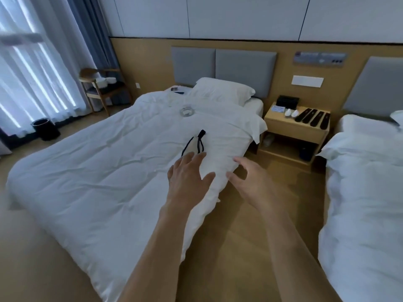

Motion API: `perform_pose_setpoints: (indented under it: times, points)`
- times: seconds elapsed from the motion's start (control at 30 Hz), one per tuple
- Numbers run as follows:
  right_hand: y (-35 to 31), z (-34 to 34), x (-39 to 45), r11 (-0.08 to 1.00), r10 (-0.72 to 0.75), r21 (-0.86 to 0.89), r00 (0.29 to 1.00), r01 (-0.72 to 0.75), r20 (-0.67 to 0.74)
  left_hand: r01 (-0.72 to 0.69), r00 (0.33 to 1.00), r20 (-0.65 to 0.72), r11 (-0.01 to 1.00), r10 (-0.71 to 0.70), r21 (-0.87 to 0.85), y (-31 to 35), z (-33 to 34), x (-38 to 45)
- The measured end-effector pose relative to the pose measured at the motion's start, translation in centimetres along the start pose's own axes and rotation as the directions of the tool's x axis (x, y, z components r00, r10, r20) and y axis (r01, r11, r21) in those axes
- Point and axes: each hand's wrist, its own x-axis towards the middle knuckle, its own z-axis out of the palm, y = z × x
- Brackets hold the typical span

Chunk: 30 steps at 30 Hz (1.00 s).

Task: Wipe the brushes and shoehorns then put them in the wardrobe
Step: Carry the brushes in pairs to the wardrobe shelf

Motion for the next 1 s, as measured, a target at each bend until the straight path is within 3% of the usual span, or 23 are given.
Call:
perform_pose_setpoints:
  times: [0.33, 0.7, 1.0]
  points:
    - [8.4, -4.5, 13.0, 0.984, 0.153, -0.072, 0.981, -0.162, -0.118, -0.138, 0.979, 0.142, 0.987, 0.148, -0.081, 5.9, 10.4, 16.5]
    - [16.1, -11.0, 31.3, 0.903, 0.370, -0.085, 0.865, -0.420, -0.339, -0.355, 0.875, 0.281, 0.917, 0.395, -0.185, 14.2, 22.0, 38.5]
    - [20.1, -13.2, 44.9, 0.860, 0.469, -0.024, 0.807, -0.510, -0.359, -0.394, 0.836, 0.329, 0.898, 0.439, -0.197, 17.1, 27.6, 53.1]
